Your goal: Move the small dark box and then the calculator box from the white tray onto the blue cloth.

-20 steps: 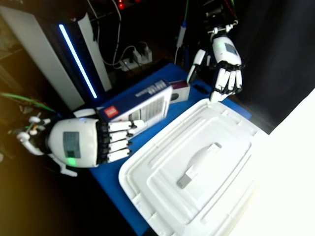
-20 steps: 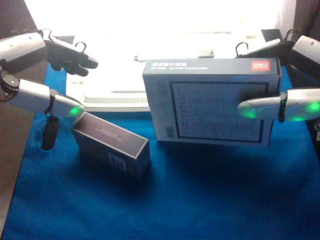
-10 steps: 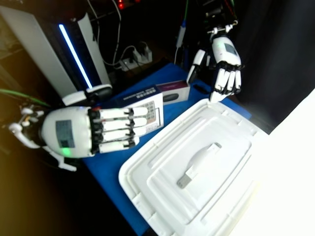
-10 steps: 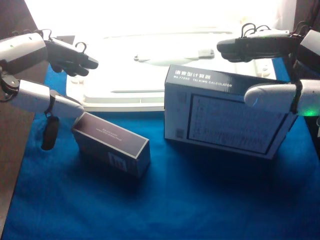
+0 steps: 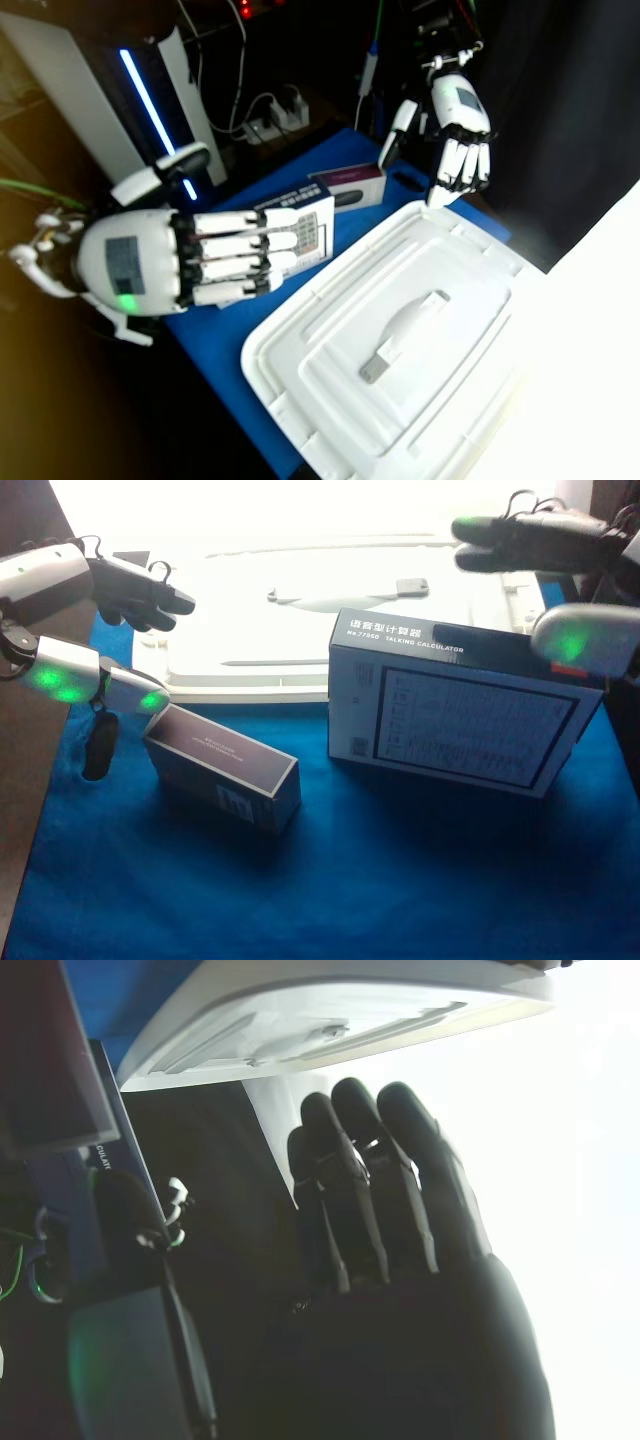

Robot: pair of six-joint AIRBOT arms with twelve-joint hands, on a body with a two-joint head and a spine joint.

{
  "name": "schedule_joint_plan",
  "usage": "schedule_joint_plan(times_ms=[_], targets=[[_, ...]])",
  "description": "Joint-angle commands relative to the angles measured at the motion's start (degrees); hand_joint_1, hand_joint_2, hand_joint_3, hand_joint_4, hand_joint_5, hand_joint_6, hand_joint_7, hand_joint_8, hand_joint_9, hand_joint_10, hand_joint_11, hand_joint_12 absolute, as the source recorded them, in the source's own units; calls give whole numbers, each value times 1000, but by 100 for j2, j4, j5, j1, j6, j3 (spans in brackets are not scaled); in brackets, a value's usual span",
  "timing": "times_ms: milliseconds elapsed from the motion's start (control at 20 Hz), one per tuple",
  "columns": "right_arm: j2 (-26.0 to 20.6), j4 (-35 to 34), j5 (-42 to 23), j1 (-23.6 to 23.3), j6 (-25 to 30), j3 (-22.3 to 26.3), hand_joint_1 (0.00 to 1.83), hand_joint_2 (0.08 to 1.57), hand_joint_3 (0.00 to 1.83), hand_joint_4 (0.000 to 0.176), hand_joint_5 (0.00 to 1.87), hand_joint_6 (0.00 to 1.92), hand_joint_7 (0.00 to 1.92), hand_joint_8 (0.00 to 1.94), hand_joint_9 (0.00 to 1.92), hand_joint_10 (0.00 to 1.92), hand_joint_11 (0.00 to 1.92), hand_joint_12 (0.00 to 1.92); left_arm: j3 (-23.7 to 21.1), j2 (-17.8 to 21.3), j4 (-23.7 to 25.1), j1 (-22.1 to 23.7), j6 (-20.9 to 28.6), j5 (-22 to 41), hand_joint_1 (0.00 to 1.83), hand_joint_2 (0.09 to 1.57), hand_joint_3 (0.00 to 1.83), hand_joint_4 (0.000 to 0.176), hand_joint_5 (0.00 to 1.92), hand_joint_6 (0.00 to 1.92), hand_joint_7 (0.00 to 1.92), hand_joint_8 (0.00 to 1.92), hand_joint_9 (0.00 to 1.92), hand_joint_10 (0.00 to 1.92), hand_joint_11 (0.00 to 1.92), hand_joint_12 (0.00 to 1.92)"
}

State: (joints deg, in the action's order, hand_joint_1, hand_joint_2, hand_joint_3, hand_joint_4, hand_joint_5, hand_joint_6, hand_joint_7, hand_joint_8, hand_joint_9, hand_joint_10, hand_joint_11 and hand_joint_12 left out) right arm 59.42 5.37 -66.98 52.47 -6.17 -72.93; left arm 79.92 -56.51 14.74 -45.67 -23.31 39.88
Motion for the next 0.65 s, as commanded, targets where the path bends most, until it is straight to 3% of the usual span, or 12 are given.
schedule_joint_plan(times_ms=[0, 50, 100, 150, 200, 300, 500, 600], targets=[[-24, -208, -713, -41, 31, 4, 4, 910, 1, 9, 325, 0, 491, 0, 471, 0, 11, 1330, 18, 9, -235, 31, 7, 634, 833, 864, 0, 1, 608, 0, 764, 0, 500, 817, 236, 1564], [-40, -223, -713, -42, 19, 4, 0, 896, 0, 29, 320, 0, 464, 0, 453, 0, 1, 1323, 20, 18, -236, 33, 7, 634, 821, 877, 2, 19, 599, 0, 754, 0, 492, 823, 231, 1609], [-46, -239, -713, -42, 14, 5, 0, 896, 0, 29, 320, 0, 464, 0, 453, 0, 1, 1323, 16, 35, -237, 33, 7, 634, 821, 877, 2, 19, 599, 0, 754, 0, 492, 823, 231, 1609], [-54, -263, -713, -43, 3, 3, 0, 887, 0, 0, 298, 0, 434, 0, 473, 9, 14, 1326, 11, 53, -238, 33, 7, 636, 825, 913, 6, 20, 591, 0, 745, 0, 474, 804, 175, 1616], [-66, -280, -713, -43, -21, 3, 14, 907, 0, 0, 291, 1, 366, 1, 486, 8, 116, 1195, 7, 64, -239, 34, 7, 637, 836, 909, 1, 5, 564, 0, 735, 0, 479, 767, 148, 1619], [-73, -320, -713, -43, -67, 1, 28, 890, 0, 0, 307, 2, 422, 14, 520, 12, 195, 1074, 0, 71, -248, 38, 7, 660, 825, 902, 0, 0, 533, 0, 730, 0, 475, 749, 151, 1623], [-65, -367, -713, -54, -127, -1, 45, 888, 0, 0, 363, 1, 420, 0, 553, 1, 323, 780, 8, 69, -275, 51, 7, 700, 821, 891, 0, 0, 539, 2, 742, 3, 493, 727, 178, 1595], [-51, -378, -713, -63, -147, -3, 43, 894, 0, 0, 356, 1, 415, 0, 552, 0, 340, 734, 13, 69, -287, 59, 7, 718, 832, 880, 0, 0, 549, 2, 747, 3, 518, 689, 195, 1572]])
